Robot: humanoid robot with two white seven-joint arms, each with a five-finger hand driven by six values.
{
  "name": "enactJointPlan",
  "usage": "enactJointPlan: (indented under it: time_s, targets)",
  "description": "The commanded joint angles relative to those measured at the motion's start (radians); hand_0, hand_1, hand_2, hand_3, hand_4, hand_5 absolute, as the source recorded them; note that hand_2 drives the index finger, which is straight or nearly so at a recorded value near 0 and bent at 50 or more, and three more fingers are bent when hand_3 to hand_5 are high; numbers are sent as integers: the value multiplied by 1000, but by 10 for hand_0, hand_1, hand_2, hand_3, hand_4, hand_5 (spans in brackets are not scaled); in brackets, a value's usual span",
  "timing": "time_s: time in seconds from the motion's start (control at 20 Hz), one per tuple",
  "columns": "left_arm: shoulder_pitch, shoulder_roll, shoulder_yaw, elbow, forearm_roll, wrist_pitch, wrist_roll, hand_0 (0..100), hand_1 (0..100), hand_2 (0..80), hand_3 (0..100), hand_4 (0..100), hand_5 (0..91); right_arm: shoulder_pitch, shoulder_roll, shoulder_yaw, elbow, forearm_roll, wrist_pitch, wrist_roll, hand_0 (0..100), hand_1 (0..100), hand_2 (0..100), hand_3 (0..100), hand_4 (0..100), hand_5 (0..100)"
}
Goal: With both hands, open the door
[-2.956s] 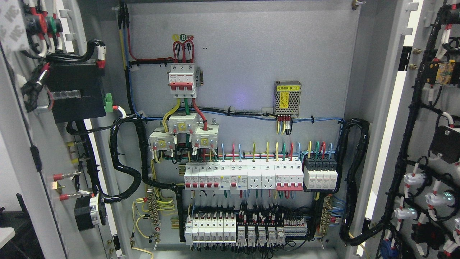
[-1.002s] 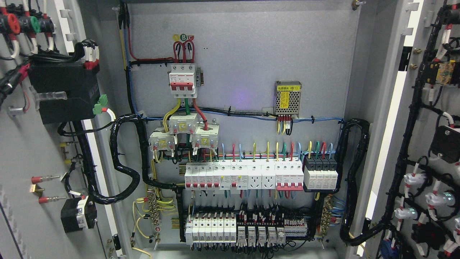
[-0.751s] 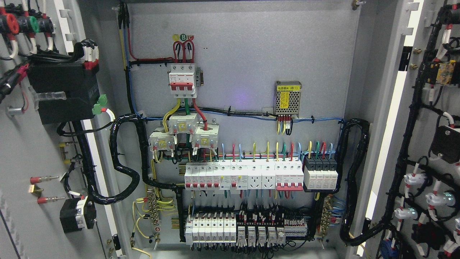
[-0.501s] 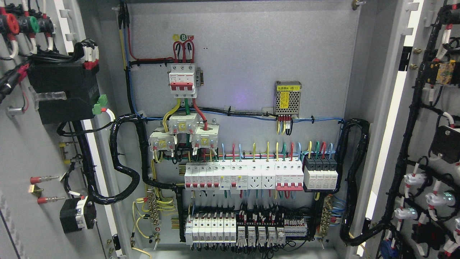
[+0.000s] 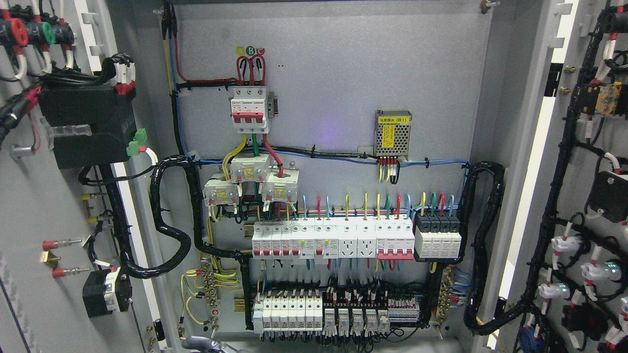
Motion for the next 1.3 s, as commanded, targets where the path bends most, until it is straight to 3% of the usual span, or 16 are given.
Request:
enactJointPlan:
  time_s: [0.0, 0.2, 0.35, 0.4, 0.65, 0.8, 1.0, 1.25]
  targets:
    - [71, 20, -103, -281, -1, 5, -2, 0, 0, 0, 0, 30, 0, 68, -80, -51, 21, 2, -24, -31, 0, 0, 0, 0, 0, 0]
    - [143, 75, -163, -469, 17, -1, -7, 0, 0, 0, 0, 30, 0, 112, -128, -79, -7, 3, -26, -39, 0, 0, 0, 0, 0, 0]
    - [191, 136, -266, -619, 124, -3, 1, 0, 0, 0, 0, 29, 0, 157, -183, -90, -39, 11, -27, -39, 0, 0, 0, 0, 0, 0]
    - [208, 150, -267, -678, 134, -1, 4, 0, 0, 0, 0, 29, 0, 178, -195, -99, -44, 17, -35, -39, 0, 0, 0, 0, 0, 0]
    - [287, 199, -263, -910, 137, -4, 4, 0, 0, 0, 0, 29, 0, 276, -214, -159, -51, 37, -110, -39, 0, 0, 0, 0, 0, 0]
    - [286, 213, -272, -1000, 138, -3, 2, 0, 0, 0, 0, 30, 0, 315, -221, -177, -65, 46, -184, -39, 0, 0, 0, 0, 0, 0]
    - [255, 270, -275, -1049, 149, -7, 1, 0, 0, 0, 0, 30, 0, 384, -257, -186, -88, 58, -251, -39, 0, 0, 0, 0, 0, 0]
    - [231, 394, -330, -1152, 183, -53, -1, 0, 0, 0, 0, 30, 0, 473, -283, -239, -137, 58, -330, -37, 0, 0, 0, 0, 0, 0]
